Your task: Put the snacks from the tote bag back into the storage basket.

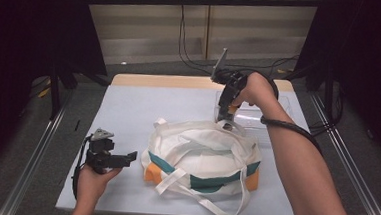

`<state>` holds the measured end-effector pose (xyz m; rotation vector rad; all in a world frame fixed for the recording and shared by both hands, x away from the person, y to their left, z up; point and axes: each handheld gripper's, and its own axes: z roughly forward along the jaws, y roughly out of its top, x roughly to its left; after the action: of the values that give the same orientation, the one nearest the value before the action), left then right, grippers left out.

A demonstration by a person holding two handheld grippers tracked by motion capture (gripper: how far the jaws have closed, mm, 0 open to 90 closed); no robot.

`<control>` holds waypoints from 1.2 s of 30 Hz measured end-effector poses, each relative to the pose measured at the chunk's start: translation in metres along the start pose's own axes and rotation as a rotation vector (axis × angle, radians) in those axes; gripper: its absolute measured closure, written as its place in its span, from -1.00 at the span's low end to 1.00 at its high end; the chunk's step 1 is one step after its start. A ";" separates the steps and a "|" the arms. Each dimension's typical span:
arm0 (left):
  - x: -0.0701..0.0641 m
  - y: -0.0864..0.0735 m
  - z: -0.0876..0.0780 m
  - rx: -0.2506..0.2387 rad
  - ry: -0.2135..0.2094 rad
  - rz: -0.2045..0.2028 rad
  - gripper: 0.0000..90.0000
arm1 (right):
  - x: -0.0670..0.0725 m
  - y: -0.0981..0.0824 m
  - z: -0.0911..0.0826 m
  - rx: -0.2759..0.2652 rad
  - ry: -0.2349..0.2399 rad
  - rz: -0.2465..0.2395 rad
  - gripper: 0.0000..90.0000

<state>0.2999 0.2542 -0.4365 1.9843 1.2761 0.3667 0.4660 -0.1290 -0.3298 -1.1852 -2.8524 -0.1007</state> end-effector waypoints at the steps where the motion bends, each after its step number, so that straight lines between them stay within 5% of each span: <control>1: 0.000 0.000 0.000 0.002 0.002 0.003 -0.87 | 0.000 0.000 0.000 0.002 0.000 0.001 -0.33; 36: 0.001 0.000 0.000 0.002 -0.004 0.001 -0.88 | 0.003 0.002 0.014 0.027 -0.005 -0.010 -0.33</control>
<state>0.2999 0.2548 -0.4363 1.9869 1.2736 0.3615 0.4654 -0.1246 -0.3431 -1.1677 -2.8549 -0.0593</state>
